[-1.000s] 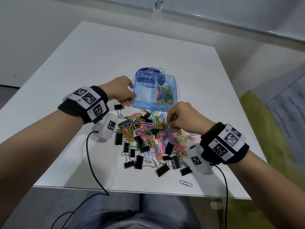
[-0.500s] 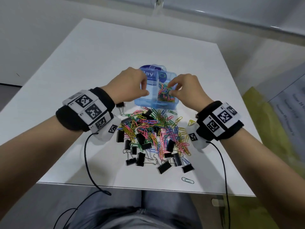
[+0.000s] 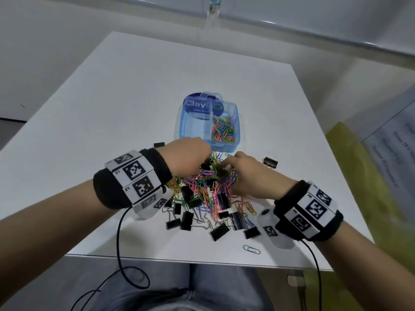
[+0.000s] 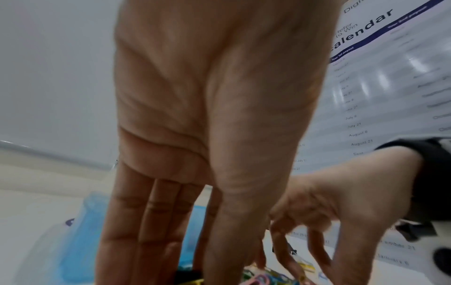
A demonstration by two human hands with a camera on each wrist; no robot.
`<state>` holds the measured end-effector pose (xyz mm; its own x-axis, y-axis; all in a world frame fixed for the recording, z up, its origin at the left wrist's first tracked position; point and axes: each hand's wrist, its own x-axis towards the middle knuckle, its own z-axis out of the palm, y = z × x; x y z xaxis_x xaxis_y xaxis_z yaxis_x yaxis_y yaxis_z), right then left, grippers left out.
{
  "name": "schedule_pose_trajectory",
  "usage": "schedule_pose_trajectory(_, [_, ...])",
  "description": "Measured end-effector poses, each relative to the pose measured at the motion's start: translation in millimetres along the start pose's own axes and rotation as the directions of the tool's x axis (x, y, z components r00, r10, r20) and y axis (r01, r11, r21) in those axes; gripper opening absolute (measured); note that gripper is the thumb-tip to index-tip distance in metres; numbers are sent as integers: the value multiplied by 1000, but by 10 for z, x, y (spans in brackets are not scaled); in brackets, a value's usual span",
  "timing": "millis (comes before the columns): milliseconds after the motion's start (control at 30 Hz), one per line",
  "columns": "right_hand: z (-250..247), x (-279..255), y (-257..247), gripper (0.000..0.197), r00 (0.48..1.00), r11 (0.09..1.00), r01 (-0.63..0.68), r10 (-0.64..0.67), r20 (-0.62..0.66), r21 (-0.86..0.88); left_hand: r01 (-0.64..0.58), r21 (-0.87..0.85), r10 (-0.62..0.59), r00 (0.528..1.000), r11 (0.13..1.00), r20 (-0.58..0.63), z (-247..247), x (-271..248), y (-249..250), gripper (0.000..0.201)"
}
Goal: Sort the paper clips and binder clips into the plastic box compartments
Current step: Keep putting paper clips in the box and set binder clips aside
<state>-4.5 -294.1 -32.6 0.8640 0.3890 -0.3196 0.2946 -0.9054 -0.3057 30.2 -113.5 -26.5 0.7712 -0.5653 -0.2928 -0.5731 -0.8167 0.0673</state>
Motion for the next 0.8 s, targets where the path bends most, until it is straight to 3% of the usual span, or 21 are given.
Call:
schedule_pose_trajectory(100, [-33,61,25,87,999,999,12,-11,43,-39,-18,27,18,1000,999,-18,53,-2,-2,16])
schedule_pose_trajectory(167, [-29,104,27,93,996,998,15,-10,83,-63,-12,9,12,1000,1000,-24,81,-5,-13,12])
schedule_pose_trajectory(467, [0,221,-54,19,995,997,69,-72,-74,-33,-4,-93,4,1000,996,9,63,-4,-57,26])
schedule_pose_trajectory(567, [-12,225,20,7,994,991,4,11,-110,137,37,-127,-39,999,991,-10,61,12,-48,40])
schedule_pose_trajectory(633, [-56,198,66,8,989,958,-39,78,-126,285,65,-122,-67,998,990,-11,74,19,-23,42])
schedule_pose_trajectory(800, [-362,123,87,8,974,857,4,114,-198,515,87,-197,-88,996,977,1,71,49,8,43])
